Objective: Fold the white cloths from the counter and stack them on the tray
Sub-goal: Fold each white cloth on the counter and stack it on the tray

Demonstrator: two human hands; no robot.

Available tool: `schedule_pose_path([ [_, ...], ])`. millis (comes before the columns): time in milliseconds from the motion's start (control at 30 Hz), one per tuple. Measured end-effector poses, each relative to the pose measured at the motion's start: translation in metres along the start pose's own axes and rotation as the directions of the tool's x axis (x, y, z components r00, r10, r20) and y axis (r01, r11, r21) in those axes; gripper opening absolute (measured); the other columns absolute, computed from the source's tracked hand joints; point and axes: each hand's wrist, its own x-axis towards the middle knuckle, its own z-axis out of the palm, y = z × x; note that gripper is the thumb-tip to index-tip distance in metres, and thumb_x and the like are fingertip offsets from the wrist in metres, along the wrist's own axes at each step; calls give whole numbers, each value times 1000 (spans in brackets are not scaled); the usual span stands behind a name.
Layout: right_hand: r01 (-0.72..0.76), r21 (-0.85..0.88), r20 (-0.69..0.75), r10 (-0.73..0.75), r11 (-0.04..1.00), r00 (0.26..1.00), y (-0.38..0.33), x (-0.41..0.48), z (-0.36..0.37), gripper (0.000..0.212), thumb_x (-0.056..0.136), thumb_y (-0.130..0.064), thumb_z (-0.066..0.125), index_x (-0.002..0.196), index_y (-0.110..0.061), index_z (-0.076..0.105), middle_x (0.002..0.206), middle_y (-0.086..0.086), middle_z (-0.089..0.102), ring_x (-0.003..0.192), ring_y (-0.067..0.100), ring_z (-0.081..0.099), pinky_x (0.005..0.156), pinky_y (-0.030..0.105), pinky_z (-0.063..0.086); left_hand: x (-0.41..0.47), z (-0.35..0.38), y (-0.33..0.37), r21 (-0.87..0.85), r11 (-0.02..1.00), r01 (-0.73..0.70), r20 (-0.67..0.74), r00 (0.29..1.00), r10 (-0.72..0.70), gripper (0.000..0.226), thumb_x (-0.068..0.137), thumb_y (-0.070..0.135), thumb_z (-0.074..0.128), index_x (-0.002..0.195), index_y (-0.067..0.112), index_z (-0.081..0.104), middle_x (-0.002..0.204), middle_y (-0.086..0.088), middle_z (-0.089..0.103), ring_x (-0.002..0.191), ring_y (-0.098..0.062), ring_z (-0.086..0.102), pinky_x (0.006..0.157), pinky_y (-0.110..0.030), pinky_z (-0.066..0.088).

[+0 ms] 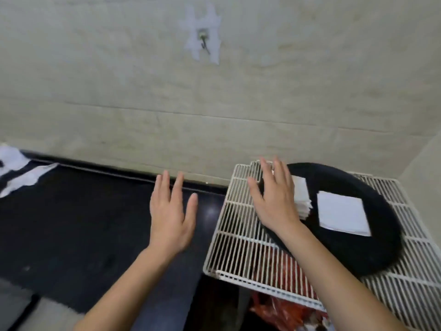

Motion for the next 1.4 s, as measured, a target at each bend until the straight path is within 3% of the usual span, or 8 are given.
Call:
schedule_pose_path([
  [133,256,-12,104,-254,966,962,-102,-4,77,66,101,-57,33,159,-28,17,168,7,-2,154,25,-9,123,44,-5,-24,-79,-112,209,956,207,-92,977,-191,70,96,55,27,153,14,30,163,-18,11,152,-31,3,119,-55,15],
  [333,441,37,241,-436,897,867,-257,-40,180,67,102,-56,32,160,-29,11,167,3,-11,152,23,-18,124,46,-7,-79,-200,-248,181,870,458,-256,876,-408,66,100,52,33,154,16,27,165,-15,7,152,-27,-1,121,-48,10],
  [533,549,106,294,-553,829,780,-417,-77,292,67,102,-54,35,160,-28,13,168,5,-7,153,24,-14,124,46,-6,-139,-316,-385,204,800,564,-286,816,-503,65,101,48,35,157,20,18,166,-8,-2,152,-21,-8,122,-47,4],
  [700,655,171,363,-665,737,653,-526,-108,364,66,102,-53,36,159,-29,13,168,6,-8,153,25,-13,123,46,-7,-179,-393,-472,185,707,682,-339,720,-605,66,100,51,29,157,20,14,166,-5,-3,152,-19,-10,122,-45,3],
  [933,731,215,418,-737,648,531,-609,-111,455,67,102,-53,36,160,-28,14,168,7,-5,154,27,-12,123,47,-5,-189,-430,-569,211,637,741,-371,664,-650,66,102,51,28,158,20,13,166,-5,-4,152,-19,-12,122,-47,3],
  [1100,837,152,441,-794,526,419,-671,-83,538,68,101,-57,32,159,-24,19,167,13,5,153,39,3,122,57,9,-176,-449,-651,462,521,718,-358,688,-631,70,98,60,15,157,22,17,166,-8,4,153,-25,-5,121,-54,5],
  [1233,834,184,504,-779,520,374,-725,-59,596,71,100,-61,24,160,-25,13,167,13,0,153,39,0,122,57,7,-160,-476,-704,504,410,760,-382,622,-684,75,95,63,11,157,21,20,166,-9,6,152,-27,0,120,-56,11],
  [1400,843,239,504,-803,483,317,-793,-37,648,72,99,-62,21,160,-24,14,167,13,1,153,39,0,122,56,7,-140,-507,-758,486,361,796,-429,577,-695,74,96,62,13,157,21,19,166,-9,6,153,-25,-3,121,-54,8],
])
